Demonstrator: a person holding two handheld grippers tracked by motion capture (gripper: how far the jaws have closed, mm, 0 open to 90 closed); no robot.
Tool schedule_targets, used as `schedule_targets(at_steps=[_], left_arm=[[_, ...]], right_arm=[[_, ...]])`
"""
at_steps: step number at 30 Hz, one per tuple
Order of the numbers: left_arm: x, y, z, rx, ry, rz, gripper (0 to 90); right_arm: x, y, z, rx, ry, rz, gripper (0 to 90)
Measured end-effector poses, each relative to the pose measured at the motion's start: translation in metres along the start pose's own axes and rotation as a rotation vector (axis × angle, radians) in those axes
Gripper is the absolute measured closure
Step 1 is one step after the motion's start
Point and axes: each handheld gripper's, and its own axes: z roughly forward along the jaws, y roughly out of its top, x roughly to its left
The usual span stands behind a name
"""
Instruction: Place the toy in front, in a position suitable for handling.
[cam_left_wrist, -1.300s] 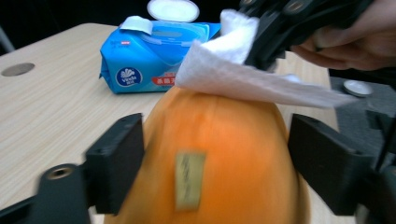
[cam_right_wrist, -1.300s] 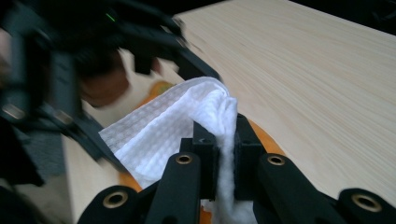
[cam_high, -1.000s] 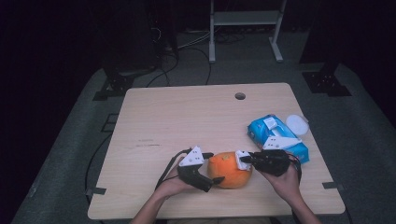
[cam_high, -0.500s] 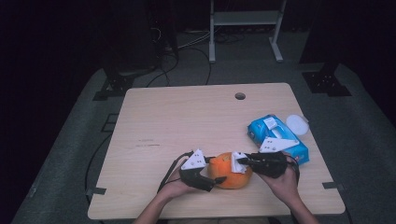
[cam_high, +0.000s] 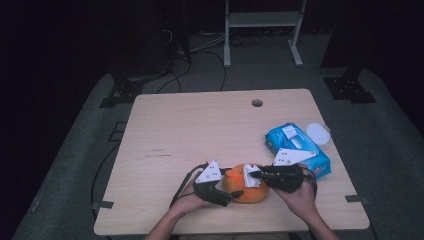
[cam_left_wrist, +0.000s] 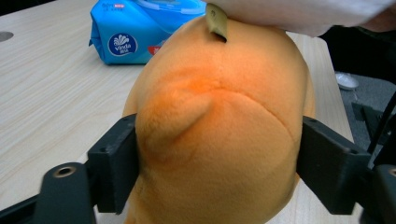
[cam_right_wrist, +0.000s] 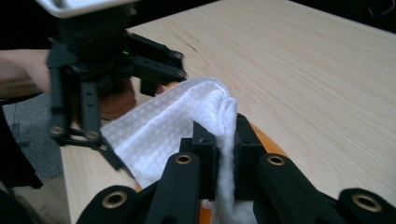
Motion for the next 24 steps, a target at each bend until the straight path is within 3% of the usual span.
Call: schedule_targets(at_steps=[4,7,9,12,16,18,21,24], left_arm=[[0.006,-0.002,0.002,-0.007,-0.009,-0.009,9.3],[0.008,-0.007,0.008,0.003,-0.025,-0.02,5.4],[0.007,-0.006,0.008,0.006,-0.023,-0.01,9.2],[0.005,-0.002,0.004,-0.005,-0.01,-0.018,24.5],[0.001,0.008,-0.001,-0.045,-0.009,-0.035,30.1],[0.0,0.013,-0.007,-0.07,-0.006,-0.038,31.7],[-0.002,0.024,-0.019,-0.107,0.005,-0.027,32.6],[-0.005,0.032,-0.029,-0.097,0.021,0.021,32.5]], right_arm=[[-0.017,-0.01,-0.004,0.006,0.001,0.066,82.1],[-0.021,-0.012,-0.005,0.005,0.0,0.082,82.1],[-0.02,-0.012,-0.004,0.007,-0.003,0.08,82.0],[-0.015,-0.009,-0.004,0.0,-0.017,0.067,82.1],[-0.001,0.0,-0.009,-0.062,0.014,0.03,82.3],[0.002,0.004,-0.01,-0.065,0.009,0.009,82.3],[-0.005,0.003,-0.014,-0.093,0.022,0.052,82.4],[-0.004,0.002,-0.015,-0.115,0.041,0.073,82.4]])
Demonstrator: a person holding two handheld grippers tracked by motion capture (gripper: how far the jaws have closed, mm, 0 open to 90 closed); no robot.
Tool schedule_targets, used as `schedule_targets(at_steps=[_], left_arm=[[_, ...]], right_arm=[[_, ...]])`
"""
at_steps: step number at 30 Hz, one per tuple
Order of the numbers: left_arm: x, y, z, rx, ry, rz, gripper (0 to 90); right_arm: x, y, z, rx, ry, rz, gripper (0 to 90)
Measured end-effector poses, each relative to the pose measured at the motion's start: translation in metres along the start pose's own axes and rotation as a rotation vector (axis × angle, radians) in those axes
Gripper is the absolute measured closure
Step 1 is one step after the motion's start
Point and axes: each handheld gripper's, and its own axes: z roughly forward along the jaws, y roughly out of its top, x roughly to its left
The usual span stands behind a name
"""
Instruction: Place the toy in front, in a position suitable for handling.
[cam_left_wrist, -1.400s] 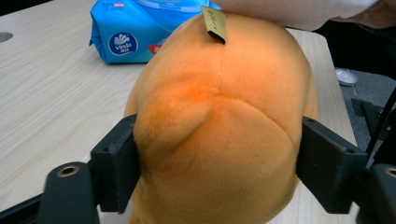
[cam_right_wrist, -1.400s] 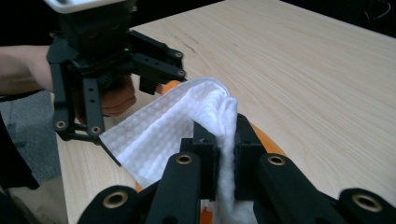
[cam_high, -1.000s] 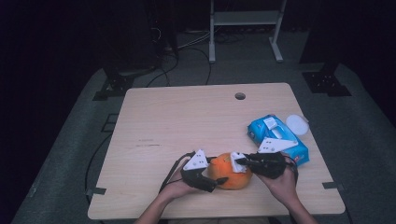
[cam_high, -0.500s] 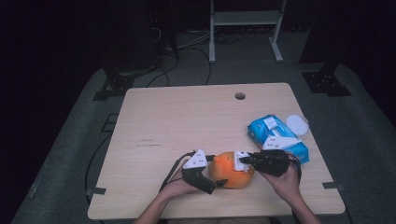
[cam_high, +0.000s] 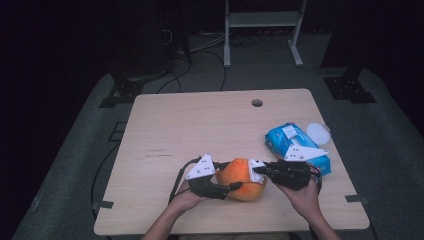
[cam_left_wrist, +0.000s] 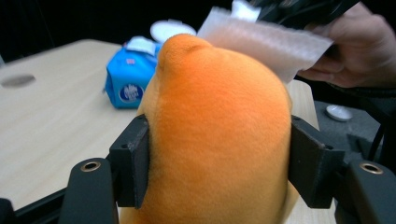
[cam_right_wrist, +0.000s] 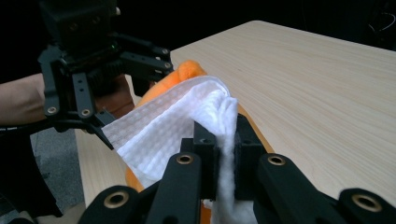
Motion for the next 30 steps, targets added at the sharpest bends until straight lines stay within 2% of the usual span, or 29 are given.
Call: schedule_targets(at_steps=[3,5,6,8,11,14,17,22,24,27,30], left_arm=[[0.001,-0.002,-0.001,0.039,0.01,0.005,32.4],[0.002,-0.008,0.003,0.074,0.016,0.005,31.8],[0.003,-0.01,0.004,0.068,0.012,-0.01,31.1],[0.004,-0.009,0.004,0.068,0.011,-0.011,29.7],[0.003,-0.008,0.007,0.072,0.013,-0.008,29.0],[-0.001,-0.006,0.012,0.076,0.021,0.001,28.9],[-0.004,-0.004,0.016,0.078,0.028,0.002,27.2],[0.004,-0.005,0.008,0.058,-0.022,-0.006,16.3],[0.01,-0.008,0.003,0.072,-0.035,-0.003,11.3],[0.018,-0.015,0.002,0.076,-0.067,-0.05,8.3],[0.019,-0.021,0.004,0.085,-0.09,-0.044,7.4]], right_arm=[[-0.001,-0.002,0.005,0.029,-0.002,0.004,82.4],[-0.006,-0.008,0.013,0.084,-0.012,0.019,82.3],[-0.009,-0.012,0.017,0.103,-0.012,0.031,82.3],[-0.013,-0.014,0.018,0.105,0.003,0.06,82.2],[-0.012,-0.011,0.016,0.099,-0.014,0.054,82.2],[-0.003,-0.007,0.014,0.08,-0.029,0.014,82.3],[0.001,-0.002,0.013,0.059,-0.025,-0.003,82.3],[-0.01,-0.012,0.015,0.088,-0.019,0.038,82.3],[-0.011,-0.014,0.015,0.088,-0.021,0.042,82.3],[-0.01,-0.014,0.015,0.091,-0.022,0.041,82.3],[-0.011,-0.014,0.015,0.094,-0.024,0.04,82.3]])
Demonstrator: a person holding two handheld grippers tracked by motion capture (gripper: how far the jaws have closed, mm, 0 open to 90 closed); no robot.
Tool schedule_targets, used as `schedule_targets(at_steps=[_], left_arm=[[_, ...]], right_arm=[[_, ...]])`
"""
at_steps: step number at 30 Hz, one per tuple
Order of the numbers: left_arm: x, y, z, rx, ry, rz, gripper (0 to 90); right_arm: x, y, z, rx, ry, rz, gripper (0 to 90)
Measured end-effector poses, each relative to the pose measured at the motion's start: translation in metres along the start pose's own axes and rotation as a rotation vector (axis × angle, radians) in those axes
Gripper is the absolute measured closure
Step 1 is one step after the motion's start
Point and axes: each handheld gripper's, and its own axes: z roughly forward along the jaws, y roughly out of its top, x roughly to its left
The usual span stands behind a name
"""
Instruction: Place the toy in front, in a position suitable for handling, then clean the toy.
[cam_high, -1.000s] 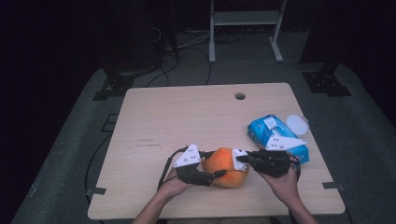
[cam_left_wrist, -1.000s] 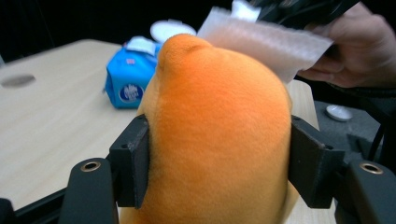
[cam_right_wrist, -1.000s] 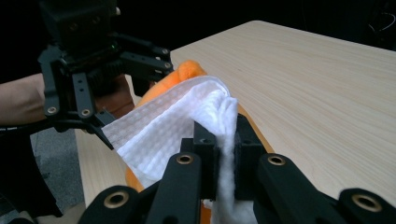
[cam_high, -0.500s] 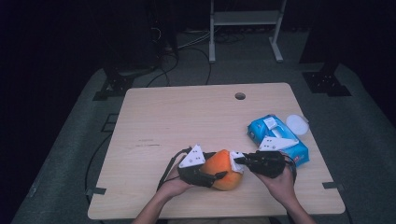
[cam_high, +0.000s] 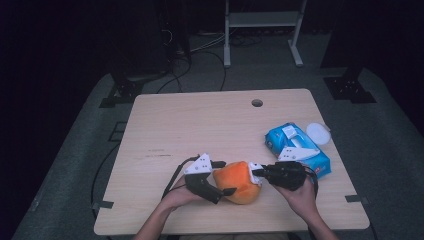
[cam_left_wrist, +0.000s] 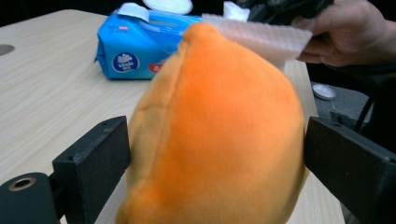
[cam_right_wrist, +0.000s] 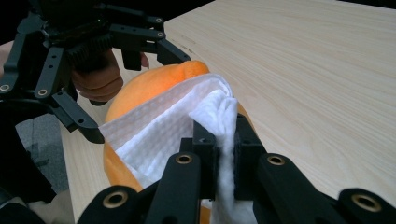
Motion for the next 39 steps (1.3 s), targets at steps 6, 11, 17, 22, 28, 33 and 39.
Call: schedule_targets(at_steps=[6,11,17,22,28,33,39], left_arm=[[0.002,-0.009,0.005,-0.012,-0.009,-0.013,8.2],[-0.006,0.002,0.002,-0.009,0.035,0.01,29.0],[-0.007,0.005,0.001,0.007,0.072,0.021,33.5],[-0.012,0.018,-0.011,-0.038,0.063,0.023,34.7],[-0.003,0.004,-0.007,0.005,0.067,-0.021,33.1],[-0.007,0.008,-0.001,0.002,0.108,-0.044,30.6],[-0.012,0.009,0.0,-0.001,0.076,0.004,23.9]], right_arm=[[-0.004,-0.001,-0.001,0.0,-0.004,0.015,82.3],[0.001,0.004,-0.004,-0.021,-0.041,-0.006,82.4],[0.009,0.012,-0.009,-0.05,-0.027,-0.036,82.5],[0.005,0.011,-0.012,-0.079,-0.003,-0.006,82.5],[-0.001,0.003,0.002,-0.022,0.009,0.031,82.3],[0.01,0.01,-0.003,-0.041,0.024,-0.026,82.3],[0.013,0.011,-0.003,-0.018,0.007,-0.066,82.3]])
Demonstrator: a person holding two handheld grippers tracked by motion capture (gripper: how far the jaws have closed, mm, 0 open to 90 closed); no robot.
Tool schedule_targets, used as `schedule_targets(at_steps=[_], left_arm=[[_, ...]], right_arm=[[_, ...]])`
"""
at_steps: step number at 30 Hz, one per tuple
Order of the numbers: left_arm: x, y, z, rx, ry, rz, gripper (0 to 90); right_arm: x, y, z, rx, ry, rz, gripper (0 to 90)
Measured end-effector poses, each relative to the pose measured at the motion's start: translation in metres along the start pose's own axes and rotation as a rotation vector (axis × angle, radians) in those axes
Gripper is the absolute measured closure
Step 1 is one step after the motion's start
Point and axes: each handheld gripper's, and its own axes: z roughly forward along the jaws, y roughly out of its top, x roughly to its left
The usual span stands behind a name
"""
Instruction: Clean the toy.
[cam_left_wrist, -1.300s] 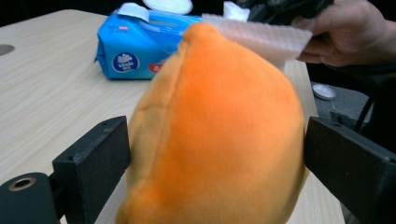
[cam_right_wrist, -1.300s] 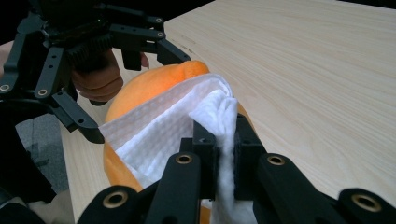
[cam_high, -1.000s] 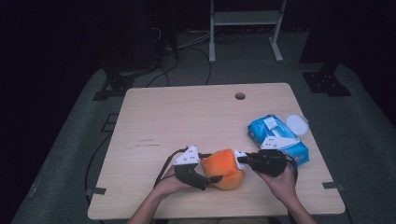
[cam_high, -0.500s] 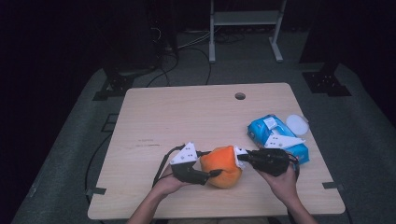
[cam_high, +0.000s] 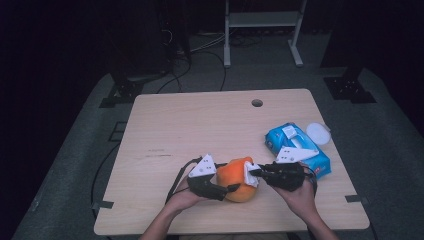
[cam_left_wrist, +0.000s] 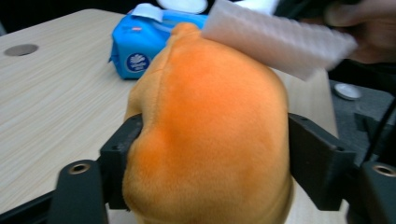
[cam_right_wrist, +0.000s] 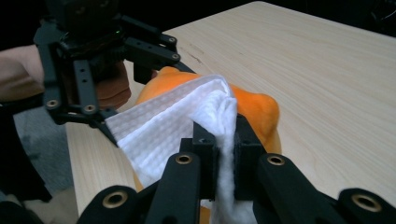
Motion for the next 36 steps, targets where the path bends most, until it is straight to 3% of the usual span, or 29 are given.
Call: schedule_targets(at_steps=[2,4,6,7,9,12,13,15,20,23,25,27,28,31,36], left_arm=[[0.004,-0.003,-0.001,-0.024,-0.018,-0.015,17.0],[0.005,-0.005,0.001,-0.019,-0.004,-0.02,15.2],[0.004,-0.006,0.003,-0.015,-0.001,-0.012,18.7],[0.002,-0.005,0.006,-0.014,0.029,0.003,21.7],[0.002,-0.005,0.006,-0.019,0.044,-0.007,24.1],[0.003,-0.006,0.007,-0.031,0.041,-0.023,22.7],[0.004,-0.008,0.006,-0.04,0.021,-0.028,19.6],[0.005,-0.009,0.006,-0.032,0.006,-0.042,13.5],[0.003,-0.009,0.01,-0.026,0.035,-0.021,25.7],[0.002,-0.008,0.011,-0.034,0.047,-0.047,29.3],[0.0,-0.007,0.014,-0.038,0.05,-0.048,30.5],[-0.002,-0.008,0.015,-0.036,0.054,-0.04,31.5],[-0.002,-0.008,0.015,-0.036,0.054,-0.04,32.1],[0.0,-0.009,0.013,-0.033,0.053,-0.041,32.5],[-0.001,-0.011,0.013,-0.031,0.045,-0.03,32.6]], right_arm=[[-0.004,-0.003,-0.001,0.002,-0.016,0.008,82.3],[-0.008,-0.005,-0.002,-0.002,-0.018,0.026,82.3],[-0.009,-0.005,-0.002,-0.006,-0.014,0.036,82.3],[-0.004,-0.005,0.0,-0.004,-0.016,0.021,82.3],[0.002,-0.005,0.001,-0.005,-0.001,0.008,82.3],[0.007,-0.004,0.002,-0.005,0.021,-0.009,82.3],[0.008,-0.003,0.001,0.001,0.005,-0.029,82.3],[0.004,-0.003,-0.001,-0.002,-0.007,-0.021,82.3],[-0.007,-0.007,-0.005,-0.012,-0.04,0.024,82.3],[0.002,-0.005,-0.004,-0.013,-0.03,-0.004,82.3],[0.012,-0.003,0.001,-0.021,0.029,-0.026,82.3],[0.023,0.0,0.007,0.007,0.009,-0.087,82.3],[0.023,0.0,0.007,0.007,0.009,-0.087,82.3],[0.015,0.0,0.002,-0.001,-0.01,-0.064,82.4],[-0.006,-0.005,-0.009,-0.001,-0.084,-0.013,82.2]])
